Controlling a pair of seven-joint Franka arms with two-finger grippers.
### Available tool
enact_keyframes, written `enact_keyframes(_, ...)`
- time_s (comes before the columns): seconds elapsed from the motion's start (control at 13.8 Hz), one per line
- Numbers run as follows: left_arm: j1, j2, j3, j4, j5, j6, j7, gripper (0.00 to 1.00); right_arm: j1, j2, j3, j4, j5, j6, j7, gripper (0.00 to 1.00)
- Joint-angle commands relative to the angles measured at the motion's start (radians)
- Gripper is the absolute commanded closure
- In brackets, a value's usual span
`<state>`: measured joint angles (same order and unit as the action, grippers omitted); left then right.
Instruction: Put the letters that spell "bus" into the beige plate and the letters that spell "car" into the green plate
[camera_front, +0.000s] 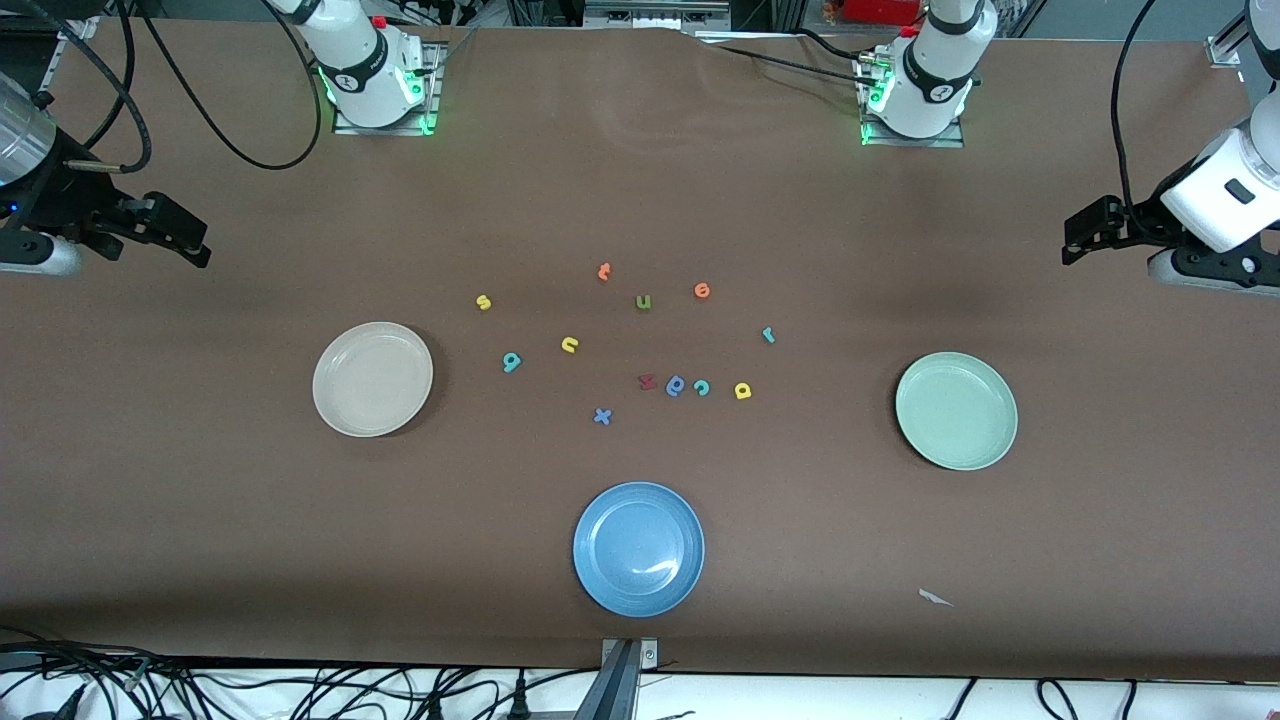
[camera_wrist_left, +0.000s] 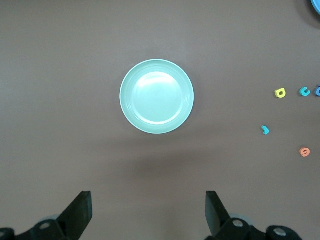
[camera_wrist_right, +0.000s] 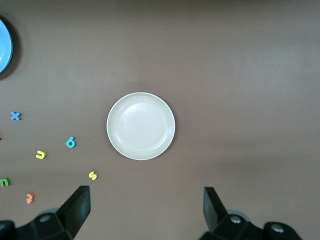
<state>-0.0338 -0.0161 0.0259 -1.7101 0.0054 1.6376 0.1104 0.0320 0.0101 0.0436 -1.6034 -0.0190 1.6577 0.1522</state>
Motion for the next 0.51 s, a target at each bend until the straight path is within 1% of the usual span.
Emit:
enact_keyframes(0.0,-0.003,-0.004,0.003,0.0,-0.019,-0.007,0.009,0.0,-0.011,-0.009,0.006,-0.013,0.023,0.014,0.0,0.0)
enact_keyframes(0.44,-0.001,-0.004,0.003,0.0,-0.019,-0.007,0.009,0.0,-0.011,-0.001,0.006,-0.012,0.024,0.014,-0.005,0.0)
